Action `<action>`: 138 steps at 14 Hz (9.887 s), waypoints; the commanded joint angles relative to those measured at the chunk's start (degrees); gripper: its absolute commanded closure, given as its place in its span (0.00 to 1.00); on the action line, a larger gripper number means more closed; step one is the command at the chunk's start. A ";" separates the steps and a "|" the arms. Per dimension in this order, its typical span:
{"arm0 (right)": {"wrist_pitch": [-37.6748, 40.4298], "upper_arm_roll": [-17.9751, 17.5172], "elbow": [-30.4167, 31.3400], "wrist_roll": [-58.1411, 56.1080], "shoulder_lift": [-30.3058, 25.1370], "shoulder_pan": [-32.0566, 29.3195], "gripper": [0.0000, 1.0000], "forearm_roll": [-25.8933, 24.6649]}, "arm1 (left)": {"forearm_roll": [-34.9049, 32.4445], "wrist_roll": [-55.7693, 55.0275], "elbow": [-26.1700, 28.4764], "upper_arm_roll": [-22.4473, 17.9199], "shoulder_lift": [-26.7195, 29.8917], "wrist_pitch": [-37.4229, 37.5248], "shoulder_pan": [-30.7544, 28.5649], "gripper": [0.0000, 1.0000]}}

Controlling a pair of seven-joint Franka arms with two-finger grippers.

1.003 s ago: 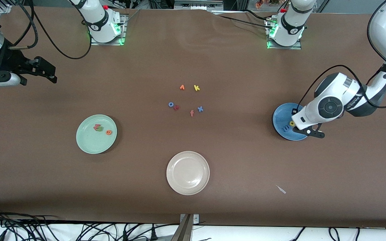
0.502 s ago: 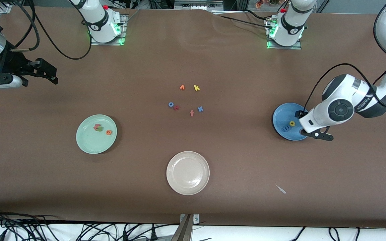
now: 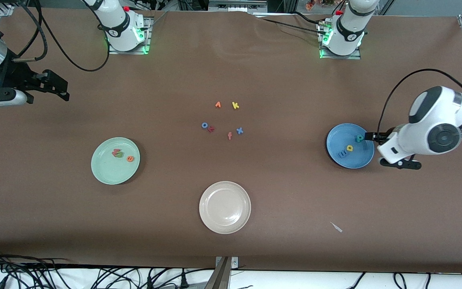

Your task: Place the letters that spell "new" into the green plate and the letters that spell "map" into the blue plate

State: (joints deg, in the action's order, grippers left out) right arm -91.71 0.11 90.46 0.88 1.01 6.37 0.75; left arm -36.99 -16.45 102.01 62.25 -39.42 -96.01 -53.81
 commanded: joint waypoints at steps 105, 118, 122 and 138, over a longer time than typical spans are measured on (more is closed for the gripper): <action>0.75 0.68 -0.01 -1.67 -0.04 -0.21 0.00 -0.49 | 40.68 3.35 -13.59 -54.43 40.56 12.25 47.48 0.00; 0.75 0.95 0.16 -1.75 -0.04 -0.30 0.00 -0.40 | 37.61 3.35 -13.59 -54.17 40.82 12.25 47.57 0.00; 0.66 0.95 0.16 -1.75 0.31 -0.30 0.00 -0.49 | 37.61 3.26 -13.59 -54.08 40.91 12.25 47.57 0.00; 0.22 0.95 0.16 -1.75 1.28 -0.30 0.00 -0.66 | 37.70 3.26 -13.59 -54.08 40.82 12.25 47.57 0.00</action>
State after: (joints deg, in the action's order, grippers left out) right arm -91.36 1.10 90.70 -0.13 2.36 6.30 0.70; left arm 2.20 -14.29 89.67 7.96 1.75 -84.16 -6.10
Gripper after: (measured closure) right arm 0.000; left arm 0.000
